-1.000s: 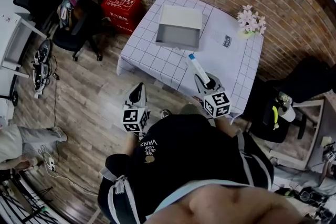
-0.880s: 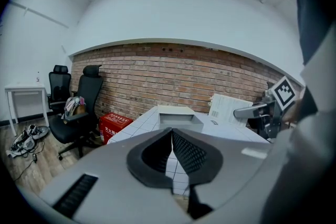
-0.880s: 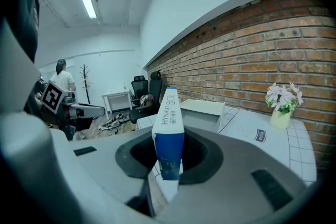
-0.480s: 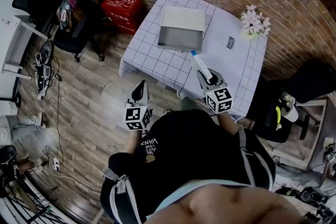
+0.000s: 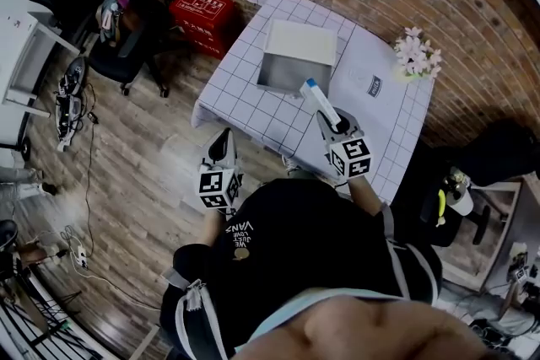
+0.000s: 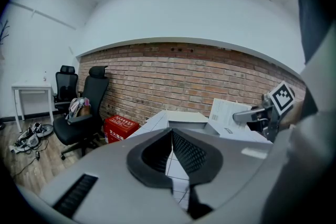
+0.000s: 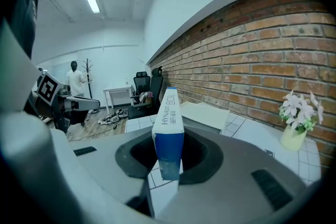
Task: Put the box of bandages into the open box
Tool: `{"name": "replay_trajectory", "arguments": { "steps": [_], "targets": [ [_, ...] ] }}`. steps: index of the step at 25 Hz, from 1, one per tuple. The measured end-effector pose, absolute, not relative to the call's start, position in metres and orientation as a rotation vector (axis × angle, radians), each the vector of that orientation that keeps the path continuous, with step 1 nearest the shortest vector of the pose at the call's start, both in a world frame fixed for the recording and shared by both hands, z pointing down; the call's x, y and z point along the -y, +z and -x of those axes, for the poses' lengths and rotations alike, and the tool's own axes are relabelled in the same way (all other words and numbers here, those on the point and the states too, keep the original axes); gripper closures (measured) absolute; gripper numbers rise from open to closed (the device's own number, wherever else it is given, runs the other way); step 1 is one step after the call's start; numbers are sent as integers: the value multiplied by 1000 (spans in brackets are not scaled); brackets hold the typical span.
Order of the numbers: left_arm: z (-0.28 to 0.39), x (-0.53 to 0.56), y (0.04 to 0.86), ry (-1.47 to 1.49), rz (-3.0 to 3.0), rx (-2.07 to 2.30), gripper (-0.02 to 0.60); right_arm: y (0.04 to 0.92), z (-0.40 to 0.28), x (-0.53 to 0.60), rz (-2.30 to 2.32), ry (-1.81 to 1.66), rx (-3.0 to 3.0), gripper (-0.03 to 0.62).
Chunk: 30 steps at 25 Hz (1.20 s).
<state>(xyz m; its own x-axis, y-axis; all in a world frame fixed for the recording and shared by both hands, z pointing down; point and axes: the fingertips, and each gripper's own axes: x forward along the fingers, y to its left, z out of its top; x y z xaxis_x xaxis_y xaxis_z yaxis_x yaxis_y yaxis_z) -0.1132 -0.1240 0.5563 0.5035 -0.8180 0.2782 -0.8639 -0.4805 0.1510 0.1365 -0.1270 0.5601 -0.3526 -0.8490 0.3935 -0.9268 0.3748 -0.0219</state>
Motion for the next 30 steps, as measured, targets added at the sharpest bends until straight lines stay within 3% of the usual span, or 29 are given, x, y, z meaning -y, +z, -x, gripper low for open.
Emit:
{"name": "replay_trajectory", "arguments": {
  "steps": [30],
  "targets": [
    [123,159,579,308,-2315,1542,569,627,-136,239,-1262,280,2256,523]
  ]
}}
